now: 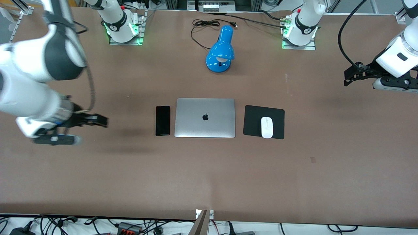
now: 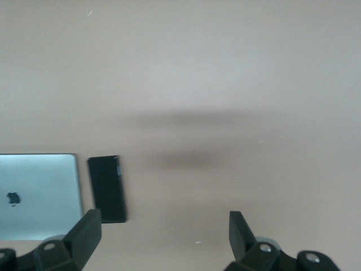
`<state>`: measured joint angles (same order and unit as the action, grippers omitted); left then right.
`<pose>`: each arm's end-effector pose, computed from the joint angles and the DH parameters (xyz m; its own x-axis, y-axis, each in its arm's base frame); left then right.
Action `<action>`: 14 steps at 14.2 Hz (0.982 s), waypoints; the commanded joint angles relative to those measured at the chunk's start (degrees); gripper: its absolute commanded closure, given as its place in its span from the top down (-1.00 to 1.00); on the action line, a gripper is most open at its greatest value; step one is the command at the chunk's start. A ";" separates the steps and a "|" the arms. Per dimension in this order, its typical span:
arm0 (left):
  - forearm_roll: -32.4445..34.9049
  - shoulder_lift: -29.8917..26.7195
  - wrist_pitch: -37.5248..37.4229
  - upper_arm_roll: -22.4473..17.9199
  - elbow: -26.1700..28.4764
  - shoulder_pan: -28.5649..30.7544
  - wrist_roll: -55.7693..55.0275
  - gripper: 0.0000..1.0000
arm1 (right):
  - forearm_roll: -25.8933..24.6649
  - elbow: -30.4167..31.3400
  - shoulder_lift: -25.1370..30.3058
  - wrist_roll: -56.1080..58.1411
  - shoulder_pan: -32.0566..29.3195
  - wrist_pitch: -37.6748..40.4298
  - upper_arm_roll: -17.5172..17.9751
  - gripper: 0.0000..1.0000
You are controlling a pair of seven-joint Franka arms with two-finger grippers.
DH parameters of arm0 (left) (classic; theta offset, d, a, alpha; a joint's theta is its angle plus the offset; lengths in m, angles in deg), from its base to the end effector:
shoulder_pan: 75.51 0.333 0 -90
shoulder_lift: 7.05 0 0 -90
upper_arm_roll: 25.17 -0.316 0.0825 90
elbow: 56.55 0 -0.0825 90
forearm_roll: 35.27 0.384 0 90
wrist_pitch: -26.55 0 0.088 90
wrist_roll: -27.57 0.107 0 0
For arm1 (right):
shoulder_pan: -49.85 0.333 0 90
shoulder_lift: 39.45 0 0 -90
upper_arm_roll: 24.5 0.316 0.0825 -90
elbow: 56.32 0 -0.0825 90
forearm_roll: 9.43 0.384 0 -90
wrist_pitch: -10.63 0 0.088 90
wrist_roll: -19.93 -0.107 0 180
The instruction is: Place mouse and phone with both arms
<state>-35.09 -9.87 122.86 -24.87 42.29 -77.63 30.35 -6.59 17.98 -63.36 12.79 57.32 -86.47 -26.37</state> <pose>0.5455 -0.0228 0.5879 0.9958 -0.0910 0.0049 -0.0910 -0.9958 -0.0036 0.6771 0.0754 0.5068 0.9993 -0.0304 -0.0235 -0.0312 -0.9990 -0.0332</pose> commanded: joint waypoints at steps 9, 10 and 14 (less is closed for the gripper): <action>0.79 0.80 -1.21 0.57 -1.73 0.09 -1.37 1.00 | -0.99 7.16 12.30 11.62 -9.67 2.10 1.52 1.00; 0.78 0.80 -1.21 0.57 -1.73 0.09 -1.38 1.00 | -1.69 10.84 14.83 11.62 -9.67 0.09 1.52 1.00; 0.78 0.80 -1.21 0.49 -1.73 0.09 -1.29 1.00 | -3.54 25.88 24.78 12.50 -9.50 -7.31 1.52 1.00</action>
<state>-35.09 -9.82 122.81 -24.82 42.23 -77.64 29.96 -9.32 34.26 -45.83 24.14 48.22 -90.40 -25.51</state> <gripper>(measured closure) 0.000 0.000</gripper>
